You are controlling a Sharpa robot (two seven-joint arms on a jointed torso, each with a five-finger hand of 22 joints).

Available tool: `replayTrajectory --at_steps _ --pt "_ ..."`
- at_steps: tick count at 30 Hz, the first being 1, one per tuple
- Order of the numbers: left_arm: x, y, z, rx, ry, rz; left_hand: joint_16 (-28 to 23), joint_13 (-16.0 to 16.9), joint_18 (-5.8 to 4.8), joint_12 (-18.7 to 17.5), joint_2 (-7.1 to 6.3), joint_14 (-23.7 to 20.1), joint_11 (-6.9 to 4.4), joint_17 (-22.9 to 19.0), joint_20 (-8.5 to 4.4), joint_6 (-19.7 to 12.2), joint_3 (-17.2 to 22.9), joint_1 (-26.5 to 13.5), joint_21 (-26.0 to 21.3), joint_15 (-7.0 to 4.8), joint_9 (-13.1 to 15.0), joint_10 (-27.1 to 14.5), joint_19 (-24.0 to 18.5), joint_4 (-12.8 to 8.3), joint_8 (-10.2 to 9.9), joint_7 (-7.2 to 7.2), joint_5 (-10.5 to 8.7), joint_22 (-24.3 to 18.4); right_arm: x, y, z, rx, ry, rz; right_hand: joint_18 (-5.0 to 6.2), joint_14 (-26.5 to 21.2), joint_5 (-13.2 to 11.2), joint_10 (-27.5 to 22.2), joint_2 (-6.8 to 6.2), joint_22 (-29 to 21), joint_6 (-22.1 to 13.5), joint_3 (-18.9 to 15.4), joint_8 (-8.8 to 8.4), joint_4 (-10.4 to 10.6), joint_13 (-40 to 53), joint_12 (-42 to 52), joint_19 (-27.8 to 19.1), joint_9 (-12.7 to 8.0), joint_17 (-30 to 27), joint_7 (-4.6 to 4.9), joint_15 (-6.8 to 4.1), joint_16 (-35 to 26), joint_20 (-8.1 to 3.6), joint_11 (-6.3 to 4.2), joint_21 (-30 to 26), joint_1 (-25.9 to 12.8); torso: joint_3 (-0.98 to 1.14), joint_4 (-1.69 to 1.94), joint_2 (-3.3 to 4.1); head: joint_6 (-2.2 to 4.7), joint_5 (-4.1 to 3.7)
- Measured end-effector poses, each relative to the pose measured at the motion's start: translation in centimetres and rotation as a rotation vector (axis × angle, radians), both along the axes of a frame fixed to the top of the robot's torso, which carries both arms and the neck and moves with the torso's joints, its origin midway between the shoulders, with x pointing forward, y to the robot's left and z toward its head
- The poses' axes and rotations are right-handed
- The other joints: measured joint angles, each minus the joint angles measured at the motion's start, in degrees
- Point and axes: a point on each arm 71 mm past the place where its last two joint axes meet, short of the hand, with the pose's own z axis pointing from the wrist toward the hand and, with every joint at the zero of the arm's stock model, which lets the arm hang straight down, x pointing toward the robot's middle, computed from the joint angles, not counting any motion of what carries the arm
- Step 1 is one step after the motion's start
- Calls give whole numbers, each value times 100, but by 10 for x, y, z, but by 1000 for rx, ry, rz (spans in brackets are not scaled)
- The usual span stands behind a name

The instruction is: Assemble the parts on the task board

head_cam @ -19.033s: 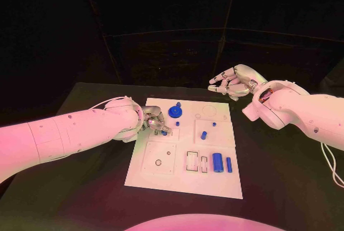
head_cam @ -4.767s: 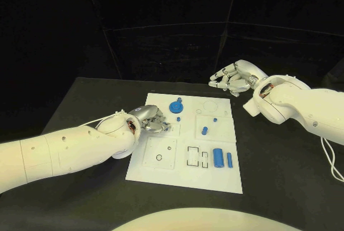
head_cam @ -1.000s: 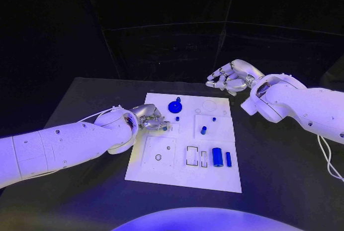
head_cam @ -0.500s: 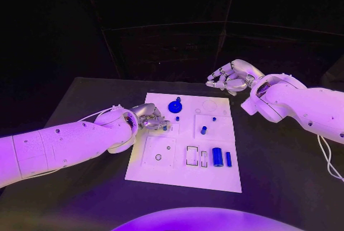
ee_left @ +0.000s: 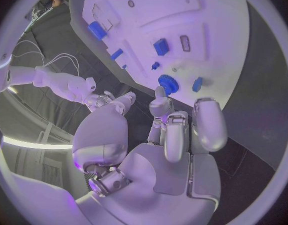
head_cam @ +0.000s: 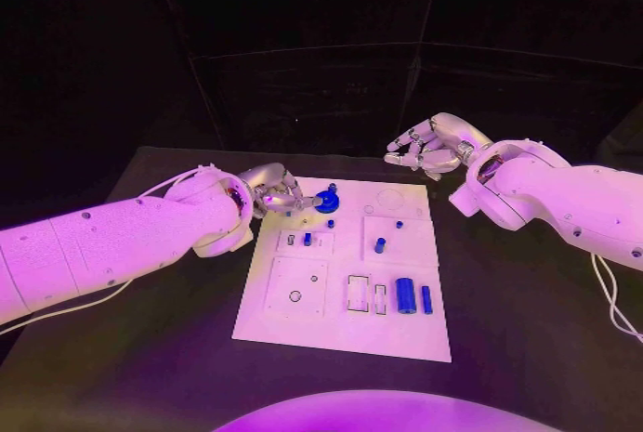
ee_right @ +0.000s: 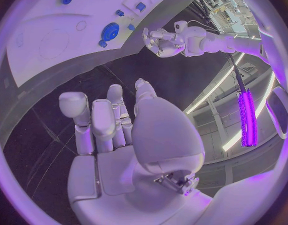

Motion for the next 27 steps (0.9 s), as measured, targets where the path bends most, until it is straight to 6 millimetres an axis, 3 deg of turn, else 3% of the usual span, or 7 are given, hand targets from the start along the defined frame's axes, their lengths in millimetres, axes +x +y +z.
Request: replayTrajectory --at_steps 3,9,11,17,22,27 --pt "14 8 16 10 30 2 0 -136 0 -68 66 -2 62 0 42 -89 -280 271 -126 42 -155 -102 -43 -2 -128 76 -205 -98 1 0 0 0 0 -1 0 0 0 0 0 0 0 0 0 0 0 0 0 0 0 0 0 0 0 0 0 0 1 0 0 11 6" --pt "42 24 32 104 133 -25 -45 -375 0 -232 245 7 90 0 133 -64 -455 949 -420 75 -330 -315 -133 -279 -155 101 -214 -337 1 1 -1 0 0 0 0 0 0 0 0 0 0 0 0 0 0 0 0 0 0 0 0 0 0 0 0 0 2 0 0 40 14" --pt "49 25 31 141 181 -43 -45 -405 87 -232 286 -1 111 0 134 -57 -474 998 -469 83 -355 -335 -134 -298 -155 107 -214 -381 1 1 -1 0 0 0 0 0 0 0 0 0 0 0 0 0 0 0 0 0 0 0 0 0 0 0 0 0 2 0 3 51 16" --pt "63 20 24 227 272 -79 -39 -343 89 -160 344 -1 90 0 134 6 -782 939 -414 82 -455 -315 -134 -170 -155 86 -224 -311 2 2 -1 0 1 1 0 0 -1 0 0 0 0 0 0 0 0 0 0 0 0 0 0 1 0 0 0 0 2 -3 10 83 39" --pt "72 14 17 281 298 -85 -17 -292 90 -88 376 -1 39 0 110 67 -1106 907 -336 82 -530 -258 -110 -25 -155 66 -465 -234 2 3 -1 1 1 4 0 0 -2 0 0 0 0 0 0 0 0 0 0 0 0 0 0 3 0 0 0 0 -2 -10 19 98 53" --pt "75 11 9 307 303 -80 -17 -235 90 -15 407 -2 40 0 111 130 -1236 938 -244 82 -555 -218 -70 43 -120 45 -481 -155 2 5 -1 1 1 6 0 0 -2 0 0 0 0 0 0 0 0 0 0 0 0 0 0 3 0 0 0 0 -7 -10 21 103 63"
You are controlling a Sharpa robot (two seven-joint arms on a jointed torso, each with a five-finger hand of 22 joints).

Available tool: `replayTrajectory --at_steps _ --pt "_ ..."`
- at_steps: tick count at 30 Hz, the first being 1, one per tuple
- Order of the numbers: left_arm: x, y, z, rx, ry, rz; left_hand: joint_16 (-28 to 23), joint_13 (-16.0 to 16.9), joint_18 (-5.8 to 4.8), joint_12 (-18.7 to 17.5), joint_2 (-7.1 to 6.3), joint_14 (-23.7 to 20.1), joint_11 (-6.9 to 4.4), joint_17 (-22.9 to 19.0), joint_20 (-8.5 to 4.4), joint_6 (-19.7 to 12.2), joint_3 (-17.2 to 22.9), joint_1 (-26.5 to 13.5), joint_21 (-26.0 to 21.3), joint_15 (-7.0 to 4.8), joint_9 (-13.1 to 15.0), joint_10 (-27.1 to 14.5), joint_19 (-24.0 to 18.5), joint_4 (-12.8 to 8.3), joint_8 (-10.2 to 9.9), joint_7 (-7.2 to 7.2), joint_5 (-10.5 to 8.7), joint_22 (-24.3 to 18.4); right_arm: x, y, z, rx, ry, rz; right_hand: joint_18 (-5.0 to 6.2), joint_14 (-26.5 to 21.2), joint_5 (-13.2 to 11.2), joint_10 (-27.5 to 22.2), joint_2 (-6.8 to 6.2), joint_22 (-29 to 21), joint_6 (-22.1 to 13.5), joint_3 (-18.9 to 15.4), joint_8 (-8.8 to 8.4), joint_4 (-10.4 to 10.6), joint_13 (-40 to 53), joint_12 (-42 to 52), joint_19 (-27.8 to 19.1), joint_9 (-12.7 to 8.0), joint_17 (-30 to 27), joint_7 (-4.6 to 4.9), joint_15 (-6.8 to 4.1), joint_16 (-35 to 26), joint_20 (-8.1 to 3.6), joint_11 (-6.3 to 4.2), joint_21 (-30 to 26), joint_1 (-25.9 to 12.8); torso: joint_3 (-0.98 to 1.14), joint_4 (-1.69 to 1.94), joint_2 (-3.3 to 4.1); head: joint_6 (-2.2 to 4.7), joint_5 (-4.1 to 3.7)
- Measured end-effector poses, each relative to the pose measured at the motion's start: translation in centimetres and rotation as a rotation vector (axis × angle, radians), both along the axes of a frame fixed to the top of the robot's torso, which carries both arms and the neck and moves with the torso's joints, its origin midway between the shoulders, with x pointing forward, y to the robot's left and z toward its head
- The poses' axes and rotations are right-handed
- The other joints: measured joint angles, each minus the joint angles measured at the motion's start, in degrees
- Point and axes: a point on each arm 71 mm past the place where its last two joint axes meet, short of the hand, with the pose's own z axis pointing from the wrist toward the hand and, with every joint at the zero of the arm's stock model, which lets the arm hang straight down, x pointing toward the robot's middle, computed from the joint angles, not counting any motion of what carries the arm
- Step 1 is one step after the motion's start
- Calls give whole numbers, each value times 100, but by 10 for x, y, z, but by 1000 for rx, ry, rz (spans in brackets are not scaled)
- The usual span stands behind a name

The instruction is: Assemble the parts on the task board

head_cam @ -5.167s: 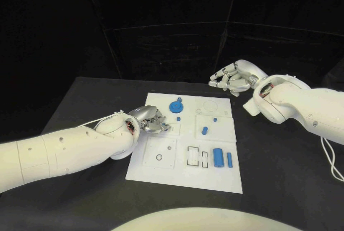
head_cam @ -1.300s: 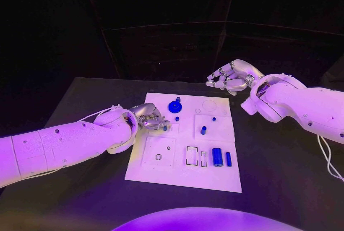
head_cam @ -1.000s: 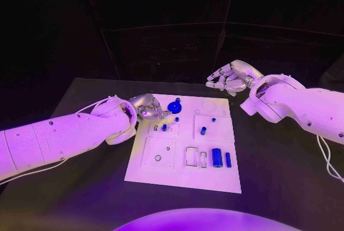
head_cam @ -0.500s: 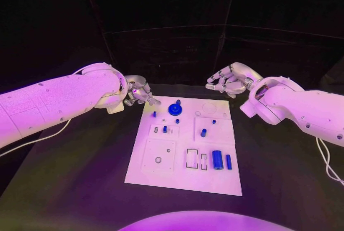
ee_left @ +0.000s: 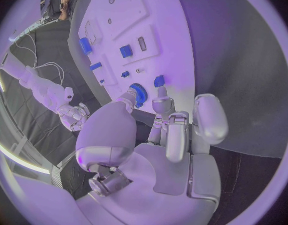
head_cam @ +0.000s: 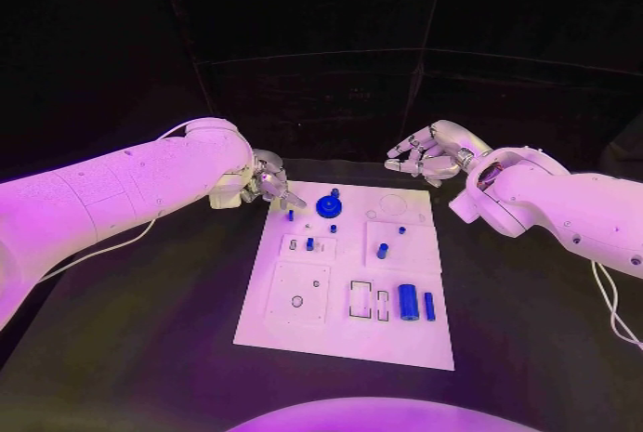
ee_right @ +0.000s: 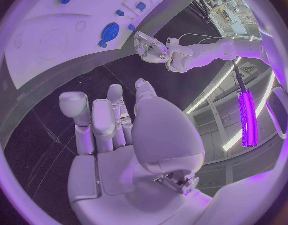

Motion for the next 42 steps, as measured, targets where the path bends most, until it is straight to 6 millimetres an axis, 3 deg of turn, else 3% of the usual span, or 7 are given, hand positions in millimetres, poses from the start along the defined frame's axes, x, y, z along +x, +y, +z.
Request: replayTrajectory --at_steps 5,11,32,42 --pt "3 -2 -1 14 -9 4 0 42 0 62 105 0 -12 0 0 20 -89 61 52 0 -14 50 40 25 38 -20 0 60 0 0 0 0 0 0 0 0 0 0 0 0 0 0 0 0 0 0 0 0 0 0 0 0 0 0 0 0 2 -2 -1 -5 5" --pt "6 -2 -3 38 -14 4 0 54 0 66 141 0 -33 0 -19 60 -122 97 88 0 -22 70 59 57 53 -21 0 93 0 1 0 1 0 1 0 0 0 0 0 -9 0 -16 0 16 -6 0 0 0 0 0 0 -15 0 0 0 0 3 -2 -2 -13 9" --pt "9 -8 -13 102 9 -15 0 92 0 140 332 19 -39 0 -33 119 -170 289 158 -23 -34 104 73 9 154 -42 0 162 1 3 0 1 0 4 0 0 -1 0 0 -15 0 -17 0 17 -13 0 0 0 0 0 0 -22 0 0 0 0 7 -2 -3 -53 16" --pt "8 -14 -17 105 20 -25 0 103 0 170 495 -1 -53 0 -35 140 -167 452 185 -43 -40 131 75 -73 214 -62 0 208 1 4 -1 2 0 6 1 0 -1 0 0 -14 0 -16 0 16 -13 0 0 0 0 0 0 -22 0 0 0 0 6 2 -3 -60 13"
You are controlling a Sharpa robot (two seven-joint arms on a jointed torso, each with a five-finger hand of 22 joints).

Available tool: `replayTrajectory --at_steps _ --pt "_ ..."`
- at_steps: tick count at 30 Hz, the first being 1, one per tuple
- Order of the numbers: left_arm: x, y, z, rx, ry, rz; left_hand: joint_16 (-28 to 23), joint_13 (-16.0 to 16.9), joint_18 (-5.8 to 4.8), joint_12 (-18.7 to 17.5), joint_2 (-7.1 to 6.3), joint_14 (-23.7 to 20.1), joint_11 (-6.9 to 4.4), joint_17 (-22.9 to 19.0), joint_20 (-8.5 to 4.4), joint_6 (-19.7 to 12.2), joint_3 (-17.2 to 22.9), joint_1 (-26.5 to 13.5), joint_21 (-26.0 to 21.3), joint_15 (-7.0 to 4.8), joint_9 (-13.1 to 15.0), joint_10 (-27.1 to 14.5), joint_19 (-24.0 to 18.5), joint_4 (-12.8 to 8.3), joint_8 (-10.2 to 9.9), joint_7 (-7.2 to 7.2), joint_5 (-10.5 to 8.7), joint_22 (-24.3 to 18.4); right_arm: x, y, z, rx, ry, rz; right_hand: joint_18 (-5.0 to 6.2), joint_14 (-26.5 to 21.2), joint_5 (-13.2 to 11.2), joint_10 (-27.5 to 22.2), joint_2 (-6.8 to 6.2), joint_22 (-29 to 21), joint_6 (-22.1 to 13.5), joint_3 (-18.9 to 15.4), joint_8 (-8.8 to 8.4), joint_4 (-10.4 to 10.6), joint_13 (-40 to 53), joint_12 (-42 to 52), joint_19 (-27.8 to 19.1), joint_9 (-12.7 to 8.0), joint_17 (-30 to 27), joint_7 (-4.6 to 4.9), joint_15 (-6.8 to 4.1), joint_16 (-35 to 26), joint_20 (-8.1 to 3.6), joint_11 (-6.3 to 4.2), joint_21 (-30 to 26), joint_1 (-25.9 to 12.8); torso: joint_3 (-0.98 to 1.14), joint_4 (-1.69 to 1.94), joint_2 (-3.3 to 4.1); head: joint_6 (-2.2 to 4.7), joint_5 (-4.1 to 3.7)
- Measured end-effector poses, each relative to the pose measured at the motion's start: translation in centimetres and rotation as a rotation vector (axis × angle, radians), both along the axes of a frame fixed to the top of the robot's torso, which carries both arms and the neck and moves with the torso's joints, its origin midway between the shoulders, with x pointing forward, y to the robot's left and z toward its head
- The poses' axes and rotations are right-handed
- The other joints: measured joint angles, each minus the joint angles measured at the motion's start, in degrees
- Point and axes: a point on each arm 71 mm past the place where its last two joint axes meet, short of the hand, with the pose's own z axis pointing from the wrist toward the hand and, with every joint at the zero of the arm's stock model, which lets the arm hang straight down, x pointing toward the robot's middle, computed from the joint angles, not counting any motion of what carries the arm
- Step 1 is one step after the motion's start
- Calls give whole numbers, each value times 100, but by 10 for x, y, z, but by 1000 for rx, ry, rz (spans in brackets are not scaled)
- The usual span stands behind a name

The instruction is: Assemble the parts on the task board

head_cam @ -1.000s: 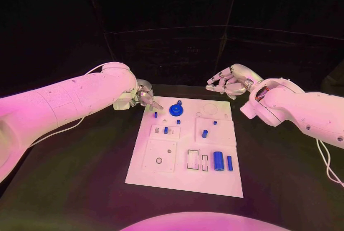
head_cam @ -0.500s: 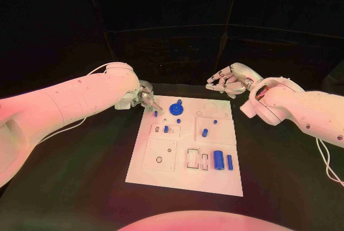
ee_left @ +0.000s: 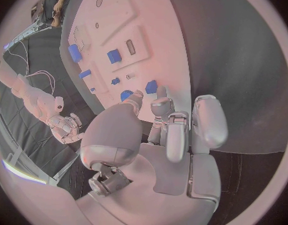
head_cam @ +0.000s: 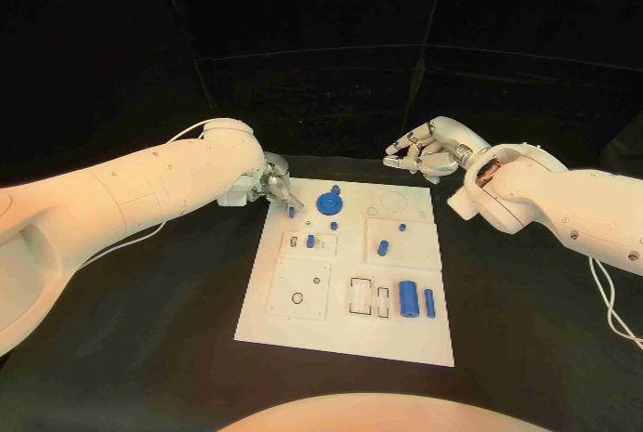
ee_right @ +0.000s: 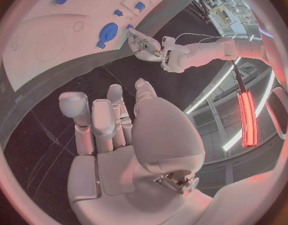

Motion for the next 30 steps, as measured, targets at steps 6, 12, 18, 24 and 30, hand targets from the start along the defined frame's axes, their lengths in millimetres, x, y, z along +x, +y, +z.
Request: replayTrajectory --at_steps 6,12,18,24,30 --pt "0 -1 -2 1 5 0 0 0 0 0 -5 0 -21 0 0 0 7 53 0 0 -6 21 0 -38 0 0 0 0 0 1 0 0 0 2 -1 0 12 -1 0 0 0 0 0 0 -1 0 0 0 0 0 0 0 0 -1 0 0 -1 0 0 -1 0" --pt "0 -1 -3 1 5 1 0 7 0 0 24 0 -21 0 0 0 22 82 0 0 -5 21 0 -54 22 0 0 0 0 1 0 0 0 2 -1 0 27 -22 0 -6 0 0 0 0 -7 0 0 0 0 0 0 0 0 -22 0 0 1 0 -1 -13 -5" --pt "0 -1 -3 1 5 0 0 6 0 0 162 0 -20 0 0 0 159 294 0 0 -19 20 0 -190 45 0 0 11 0 1 0 0 0 1 -1 0 28 -22 0 -5 0 0 0 0 -7 0 0 0 0 0 0 0 0 -22 0 0 1 0 -2 -20 -13" --pt "-1 -2 -3 -6 5 2 0 -29 0 0 302 20 -65 0 -21 -74 681 975 0 -60 -65 17 21 -712 64 -72 -1 11 1 0 0 0 0 0 -1 0 27 -21 0 -5 0 1 0 -1 -7 0 0 0 0 0 0 0 0 -22 0 0 1 1 -3 -33 -13" --pt "-3 -4 -4 -24 12 0 0 -82 0 -44 241 2 -67 0 -57 -105 1197 1252 35 -82 -88 8 16 -952 128 -40 -25 55 1 0 0 -1 1 0 -1 0 27 -21 0 -5 0 1 0 -1 -6 0 0 0 0 0 0 1 0 -21 0 0 1 1 -3 -49 -9"
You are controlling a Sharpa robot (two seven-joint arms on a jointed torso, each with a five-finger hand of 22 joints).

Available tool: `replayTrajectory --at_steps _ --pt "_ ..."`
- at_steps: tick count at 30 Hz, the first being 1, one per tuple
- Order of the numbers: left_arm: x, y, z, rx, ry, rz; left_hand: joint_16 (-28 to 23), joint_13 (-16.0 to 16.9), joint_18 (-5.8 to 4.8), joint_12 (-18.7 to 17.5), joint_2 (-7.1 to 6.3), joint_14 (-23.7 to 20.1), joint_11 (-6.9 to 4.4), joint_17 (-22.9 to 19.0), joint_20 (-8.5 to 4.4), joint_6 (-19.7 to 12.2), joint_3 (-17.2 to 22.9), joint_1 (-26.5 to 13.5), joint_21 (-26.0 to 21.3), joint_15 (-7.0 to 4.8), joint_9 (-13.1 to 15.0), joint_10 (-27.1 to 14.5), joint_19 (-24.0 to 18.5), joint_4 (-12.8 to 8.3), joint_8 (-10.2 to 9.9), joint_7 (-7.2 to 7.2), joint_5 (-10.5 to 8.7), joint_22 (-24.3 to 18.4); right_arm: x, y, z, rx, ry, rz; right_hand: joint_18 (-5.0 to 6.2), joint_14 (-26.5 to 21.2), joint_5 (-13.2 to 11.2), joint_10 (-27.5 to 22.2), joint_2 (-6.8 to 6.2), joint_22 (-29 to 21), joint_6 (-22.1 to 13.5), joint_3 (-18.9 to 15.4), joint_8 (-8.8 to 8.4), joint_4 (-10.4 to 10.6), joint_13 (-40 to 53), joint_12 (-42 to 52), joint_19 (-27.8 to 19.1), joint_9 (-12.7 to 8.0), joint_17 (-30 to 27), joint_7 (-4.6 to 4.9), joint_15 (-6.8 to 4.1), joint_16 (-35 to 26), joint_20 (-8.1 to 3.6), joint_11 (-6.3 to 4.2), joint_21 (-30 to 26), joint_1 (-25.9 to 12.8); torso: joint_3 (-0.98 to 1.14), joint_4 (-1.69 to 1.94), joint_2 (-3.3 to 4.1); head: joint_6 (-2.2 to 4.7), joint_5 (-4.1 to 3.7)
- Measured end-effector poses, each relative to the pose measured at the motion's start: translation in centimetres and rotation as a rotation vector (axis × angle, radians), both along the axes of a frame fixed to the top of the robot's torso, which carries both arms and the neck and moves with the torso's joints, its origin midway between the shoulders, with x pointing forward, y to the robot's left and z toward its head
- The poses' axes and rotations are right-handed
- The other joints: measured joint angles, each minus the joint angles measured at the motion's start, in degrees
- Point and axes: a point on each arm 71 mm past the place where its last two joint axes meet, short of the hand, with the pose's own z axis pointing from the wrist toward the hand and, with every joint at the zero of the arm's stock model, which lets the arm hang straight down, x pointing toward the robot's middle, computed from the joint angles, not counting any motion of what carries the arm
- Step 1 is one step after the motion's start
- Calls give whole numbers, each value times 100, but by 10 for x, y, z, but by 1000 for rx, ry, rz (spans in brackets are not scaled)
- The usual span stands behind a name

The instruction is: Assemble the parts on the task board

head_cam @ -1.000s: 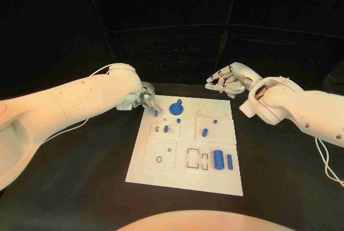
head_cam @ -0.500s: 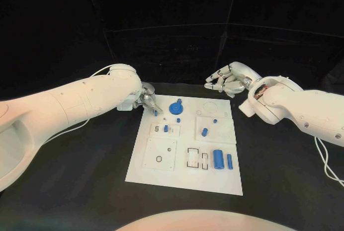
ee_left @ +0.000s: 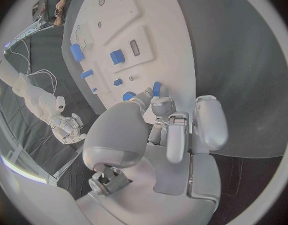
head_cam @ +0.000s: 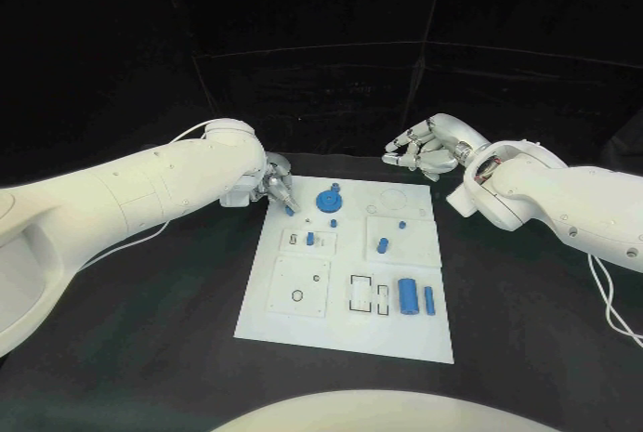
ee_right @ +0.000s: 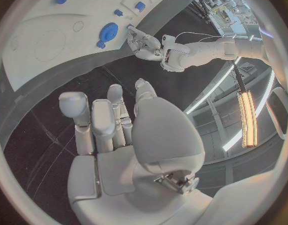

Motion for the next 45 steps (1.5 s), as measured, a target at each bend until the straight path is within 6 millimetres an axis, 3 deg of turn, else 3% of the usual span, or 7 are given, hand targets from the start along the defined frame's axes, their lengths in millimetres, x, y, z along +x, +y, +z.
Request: replayTrajectory --at_steps 5,10,27,45 --pt "-3 1 -1 -19 5 2 0 -42 -1 -32 -68 0 15 0 0 -39 184 -55 0 0 23 43 0 178 116 -1 -45 22 0 0 0 0 0 1 0 0 0 0 0 0 0 0 0 0 0 0 0 0 0 0 0 0 0 0 0 0 -2 4 0 -12 0" --pt "-6 7 0 -43 -4 15 0 -63 0 -32 -190 0 -5 0 0 -39 451 -184 0 0 59 64 0 85 162 -1 -45 25 0 0 0 0 1 1 0 0 0 0 0 0 0 0 0 0 0 0 0 0 0 0 0 0 0 0 0 0 -3 6 0 -23 3" --pt "-38 23 14 -216 -97 59 0 -85 -1 -32 -233 0 -4 0 0 -70 643 -316 0 1 96 64 0 72 271 -10 -62 16 1 -3 -1 -3 2 -5 0 0 0 0 23 -8 0 0 0 0 -4 0 0 0 0 0 0 0 0 0 0 23 -5 29 -15 -32 51" --pt "-73 26 -9 -260 -120 58 0 -136 -1 -66 -307 0 -33 0 0 -80 779 -405 0 1 141 95 0 39 348 0 -65 50 1 -4 -1 -5 3 -7 0 0 0 0 23 -8 0 0 0 0 -4 0 0 0 0 0 0 0 0 0 0 23 -12 24 -11 -54 87"
